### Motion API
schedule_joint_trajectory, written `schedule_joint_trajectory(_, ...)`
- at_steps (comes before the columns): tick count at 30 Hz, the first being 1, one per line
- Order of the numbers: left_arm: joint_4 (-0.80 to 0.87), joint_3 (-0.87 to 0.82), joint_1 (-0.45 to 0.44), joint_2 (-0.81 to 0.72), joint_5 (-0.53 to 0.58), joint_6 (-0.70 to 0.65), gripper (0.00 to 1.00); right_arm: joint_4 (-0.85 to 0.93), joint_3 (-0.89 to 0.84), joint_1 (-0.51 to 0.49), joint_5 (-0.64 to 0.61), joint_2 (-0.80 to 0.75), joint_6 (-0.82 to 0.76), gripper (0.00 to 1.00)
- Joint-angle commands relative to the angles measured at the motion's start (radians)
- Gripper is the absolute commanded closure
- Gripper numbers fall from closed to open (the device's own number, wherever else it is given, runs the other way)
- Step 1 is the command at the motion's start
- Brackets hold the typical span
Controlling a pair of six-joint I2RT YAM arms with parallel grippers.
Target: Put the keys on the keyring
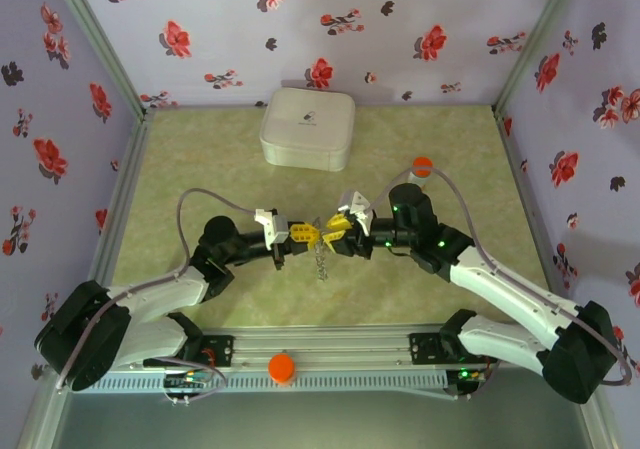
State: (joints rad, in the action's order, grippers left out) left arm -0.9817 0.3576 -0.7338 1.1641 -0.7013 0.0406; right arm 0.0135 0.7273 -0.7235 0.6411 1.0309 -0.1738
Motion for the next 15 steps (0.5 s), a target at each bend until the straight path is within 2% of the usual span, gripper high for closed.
schedule_joint_trajectory(1, -0.073, -0.009, 0.004, 0.001, -0.027, 0.025, 1.0, -0.067, 0.02, 0.002, 0.047, 0.011, 0.022, 0.71)
schedule_joint_trajectory(9, -0.08, -0.006, 0.004, 0.007, -0.032, 0.025, 1.0, -0.139, 0.002, 0.001, 0.117, 0.041, 0.056, 0.86)
schedule_joint_trajectory(14, -0.067, -0.006, 0.005, -0.002, -0.032, 0.02, 1.0, -0.115, 0.004, 0.001, 0.121, 0.044, 0.028, 1.0)
schedule_joint_trajectory(15, -0.065, -0.008, 0.005, -0.001, -0.023, 0.014, 0.97, -0.094, 0.01, 0.0, 0.119, 0.043, 0.008, 1.0)
